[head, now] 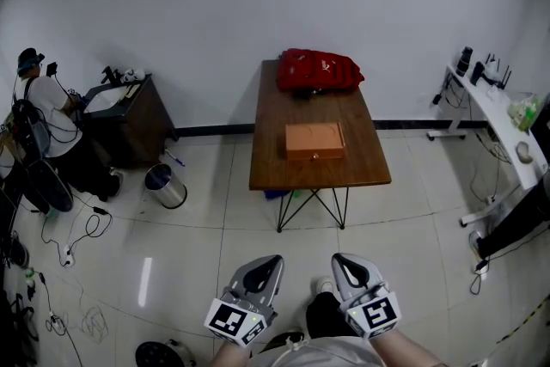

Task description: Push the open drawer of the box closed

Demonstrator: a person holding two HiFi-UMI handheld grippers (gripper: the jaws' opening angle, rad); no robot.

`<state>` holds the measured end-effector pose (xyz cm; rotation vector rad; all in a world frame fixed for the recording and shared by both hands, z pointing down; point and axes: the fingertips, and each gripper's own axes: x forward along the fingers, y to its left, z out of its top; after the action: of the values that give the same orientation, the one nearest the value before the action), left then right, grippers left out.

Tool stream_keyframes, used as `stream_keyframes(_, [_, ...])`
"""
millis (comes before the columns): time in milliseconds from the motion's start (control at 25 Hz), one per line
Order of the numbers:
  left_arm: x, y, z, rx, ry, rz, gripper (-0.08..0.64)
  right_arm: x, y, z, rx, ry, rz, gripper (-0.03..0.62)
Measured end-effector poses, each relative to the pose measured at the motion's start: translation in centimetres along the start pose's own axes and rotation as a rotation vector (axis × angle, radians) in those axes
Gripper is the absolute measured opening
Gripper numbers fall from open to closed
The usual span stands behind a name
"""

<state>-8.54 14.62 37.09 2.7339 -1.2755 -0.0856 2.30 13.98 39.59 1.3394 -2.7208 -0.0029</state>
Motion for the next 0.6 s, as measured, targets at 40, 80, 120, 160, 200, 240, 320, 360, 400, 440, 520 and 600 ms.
stream_keyframes(40, [-0.8, -0.8, -0.1, 0.002, 0.003, -0.006, 0.005, -0.9, 0.8, -0.1, 0.003, 0.006, 0.000, 0.008])
stream_keyframes(80, [-1.5, -1.6, -0.2, 0.004, 0.004, -0.011, 0.005, -1.7, 1.5, -0.2, 0.000, 0.010, 0.001, 0.008])
stream_keyframes(120, [-2.1, -2.2, -0.3, 0.005, 0.003, -0.014, 0.005, -2.3, 2.0, -0.3, -0.003, 0.013, 0.000, 0.008])
stream_keyframes(160, [-2.6, -2.8, -0.4, 0.006, 0.001, -0.016, 0.005, -2.8, 2.4, -0.4, -0.001, 0.015, -0.002, 0.007])
stream_keyframes(200, [-3.0, -3.2, -0.4, 0.007, 0.001, -0.016, 0.005, -3.2, 2.7, -0.6, 0.006, 0.016, -0.002, 0.008])
stream_keyframes(240, [-3.2, -3.6, -0.4, 0.011, 0.002, -0.016, 0.005, -3.6, 2.9, -0.6, 0.012, 0.016, 0.000, 0.008])
stream_keyframes(320, [-3.3, -4.4, -0.4, 0.030, 0.011, -0.021, 0.005, -4.1, 3.2, -0.4, 0.006, 0.009, 0.017, 0.008])
stream_keyframes(360, [-3.1, -4.9, -0.4, 0.045, 0.021, -0.027, 0.005, -4.4, 3.3, -0.2, 0.001, 0.004, 0.027, 0.008])
stream_keyframes(400, [-2.9, -5.4, -0.4, 0.060, 0.032, -0.032, 0.006, -4.8, 3.3, 0.0, -0.002, 0.001, 0.034, 0.008])
stream_keyframes(440, [-2.6, -5.8, -0.4, 0.070, 0.038, -0.034, 0.005, -5.1, 3.2, 0.1, -0.002, -0.002, 0.036, 0.008])
stream_keyframes(520, [-2.1, -6.4, 0.0, 0.075, 0.028, -0.028, 0.005, -5.8, 2.7, 0.5, 0.006, -0.013, 0.026, 0.008])
stream_keyframes(600, [-1.5, -7.3, 0.2, 0.073, 0.015, -0.024, 0.005, -6.5, 1.9, 1.0, 0.014, -0.022, 0.016, 0.008])
